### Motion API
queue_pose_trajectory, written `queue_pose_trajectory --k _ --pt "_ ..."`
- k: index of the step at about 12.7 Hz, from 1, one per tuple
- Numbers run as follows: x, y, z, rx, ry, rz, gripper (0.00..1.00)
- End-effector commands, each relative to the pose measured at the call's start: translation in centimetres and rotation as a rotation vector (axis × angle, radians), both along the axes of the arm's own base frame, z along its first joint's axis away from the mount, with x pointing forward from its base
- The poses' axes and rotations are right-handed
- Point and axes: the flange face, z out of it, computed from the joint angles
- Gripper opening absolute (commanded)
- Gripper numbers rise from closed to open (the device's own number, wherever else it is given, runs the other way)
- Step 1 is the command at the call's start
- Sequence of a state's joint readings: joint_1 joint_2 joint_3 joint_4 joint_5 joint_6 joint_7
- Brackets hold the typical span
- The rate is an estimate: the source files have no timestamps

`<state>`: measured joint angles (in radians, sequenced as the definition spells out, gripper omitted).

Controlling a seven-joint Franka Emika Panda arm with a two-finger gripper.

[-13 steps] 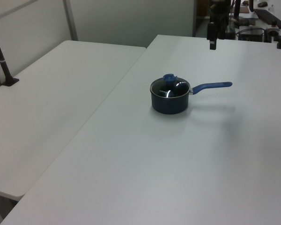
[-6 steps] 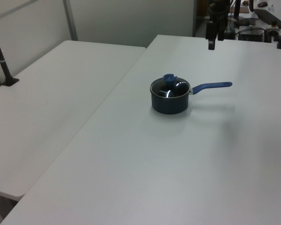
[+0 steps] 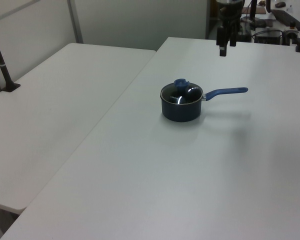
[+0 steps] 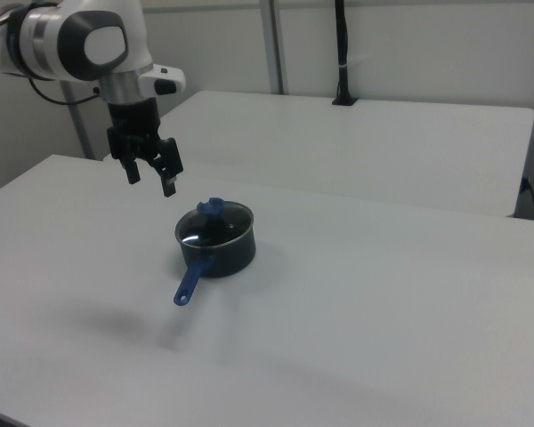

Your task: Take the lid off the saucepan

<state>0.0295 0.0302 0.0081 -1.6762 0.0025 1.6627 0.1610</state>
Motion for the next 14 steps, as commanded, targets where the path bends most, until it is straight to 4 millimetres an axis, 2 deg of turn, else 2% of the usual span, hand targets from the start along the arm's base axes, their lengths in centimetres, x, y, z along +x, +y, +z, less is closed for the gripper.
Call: queue_pose_trajectory --k 1,4,6,9,11,14 --pt "3.9 -2.6 -0.7 0.017 -0.077 -0.044 1.00" --pt "8.1 -4.7 -3.6 0.013 -0.133 -0.131 1.00" --pt "9.9 -4.6 -5.4 0.015 -0.187 -0.221 1.00" --pt "11.8 -2.4 -8.9 0.023 -0.207 -0.305 1.00" --pt "13.1 0.4 -11.7 0.025 -0.231 -0.312 1.00" --pt "14.1 2.2 -13.3 0.022 -0.224 -0.295 1.00"
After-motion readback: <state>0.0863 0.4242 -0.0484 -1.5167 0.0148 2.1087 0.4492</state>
